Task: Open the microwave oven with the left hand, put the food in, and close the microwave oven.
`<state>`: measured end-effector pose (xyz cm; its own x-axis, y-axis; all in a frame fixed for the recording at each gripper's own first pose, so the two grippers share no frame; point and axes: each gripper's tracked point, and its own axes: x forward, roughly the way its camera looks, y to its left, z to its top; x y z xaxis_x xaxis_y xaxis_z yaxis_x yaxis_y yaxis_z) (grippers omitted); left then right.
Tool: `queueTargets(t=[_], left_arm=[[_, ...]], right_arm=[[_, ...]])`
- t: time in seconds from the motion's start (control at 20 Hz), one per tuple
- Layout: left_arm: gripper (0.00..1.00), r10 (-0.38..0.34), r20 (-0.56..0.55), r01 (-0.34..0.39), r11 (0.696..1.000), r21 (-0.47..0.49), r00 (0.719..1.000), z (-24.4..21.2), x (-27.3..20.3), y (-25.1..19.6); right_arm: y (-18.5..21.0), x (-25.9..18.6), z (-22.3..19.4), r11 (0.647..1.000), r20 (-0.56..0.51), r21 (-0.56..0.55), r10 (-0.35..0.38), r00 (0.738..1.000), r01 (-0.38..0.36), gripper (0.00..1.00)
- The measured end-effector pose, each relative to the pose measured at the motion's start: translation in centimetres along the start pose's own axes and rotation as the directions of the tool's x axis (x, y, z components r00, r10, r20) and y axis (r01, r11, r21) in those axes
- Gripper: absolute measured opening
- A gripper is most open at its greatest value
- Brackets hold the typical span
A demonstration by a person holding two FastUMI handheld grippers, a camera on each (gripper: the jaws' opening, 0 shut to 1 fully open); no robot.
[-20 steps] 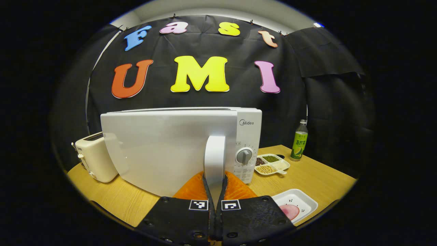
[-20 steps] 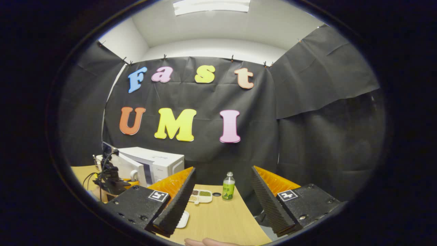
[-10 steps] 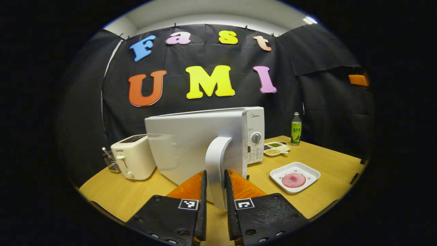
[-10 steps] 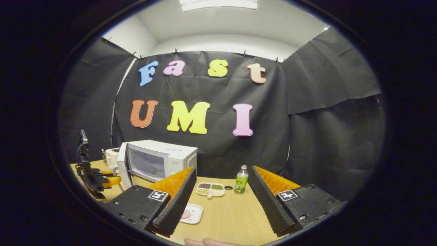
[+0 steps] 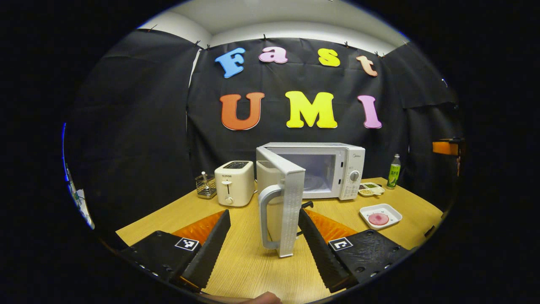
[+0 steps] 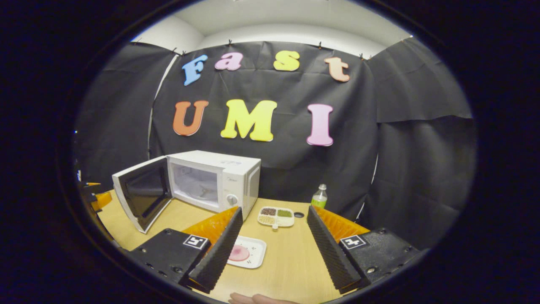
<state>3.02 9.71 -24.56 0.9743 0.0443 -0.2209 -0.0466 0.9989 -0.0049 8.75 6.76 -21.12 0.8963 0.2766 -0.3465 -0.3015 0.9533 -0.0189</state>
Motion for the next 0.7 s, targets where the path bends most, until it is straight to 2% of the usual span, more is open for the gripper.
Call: queueTargets(t=[0.05,0.15,0.2,0.25,0.3,0.4,0.45,0.5,0.55,0.7], left_arm=[[0.95,0.001,0.007,-0.001,1.0,-0.007,1.0,0.5,-0.1,0.0],[0.95,0.026,0.028,-0.026,1.0,-0.015,0.999,1.7,-0.2,0.4],[0.95,0.027,0.033,-0.027,1.0,-0.015,0.999,2.0,-0.2,0.2],[0.95,0.028,0.037,-0.028,1.0,-0.015,0.999,2.5,-0.2,0.1],[0.95,0.027,0.046,-0.026,1.0,-0.017,0.999,3.1,-0.3,-0.1],[0.95,0.031,0.077,-0.03,0.999,-0.016,0.997,4.4,-0.5,-0.5],[0.95,0.031,0.088,-0.03,0.999,-0.016,0.996,5.1,-0.7,-0.9],[0.95,0.028,0.094,-0.026,1.0,-0.016,0.995,5.5,-0.9,-1.3],[0.95,0.022,0.101,-0.021,1.0,-0.014,0.995,6.0,-1.1,-1.7],[0.95,0.019,0.116,-0.02,1.0,0.011,0.993,7.1,-1.7,-2.5]], right_arm=[[-0.1,1.3,-1.3,1.0,-0.061,0.001,0.006,0.998,-0.006,0.99],[-0.2,4.2,-4.2,0.999,-0.193,0.02,0.038,0.98,-0.034,1.0],[-0.4,5.6,-5.7,0.998,-0.26,0.039,0.054,0.964,-0.046,0.97],[-0.7,7.1,-7.6,0.996,-0.344,0.063,0.075,0.936,-0.057,0.96],[-0.9,8.2,-9.4,0.994,-0.41,0.093,0.092,0.907,-0.058,0.99],[-0.6,10.1,-13.4,0.978,-0.542,0.2,0.161,0.825,-0.06,0.96],[-0.2,10.6,-15.1,0.964,-0.594,0.258,0.208,0.777,-0.061,0.92],[0.3,11.3,-16.5,0.95,-0.631,0.305,0.252,0.733,-0.063,0.8],[0.5,11.8,-17.8,0.941,-0.665,0.332,0.28,0.692,-0.062,0.77],[1.5,13.3,-20.3,0.921,-0.723,0.387,0.339,0.602,-0.053,0.72]])
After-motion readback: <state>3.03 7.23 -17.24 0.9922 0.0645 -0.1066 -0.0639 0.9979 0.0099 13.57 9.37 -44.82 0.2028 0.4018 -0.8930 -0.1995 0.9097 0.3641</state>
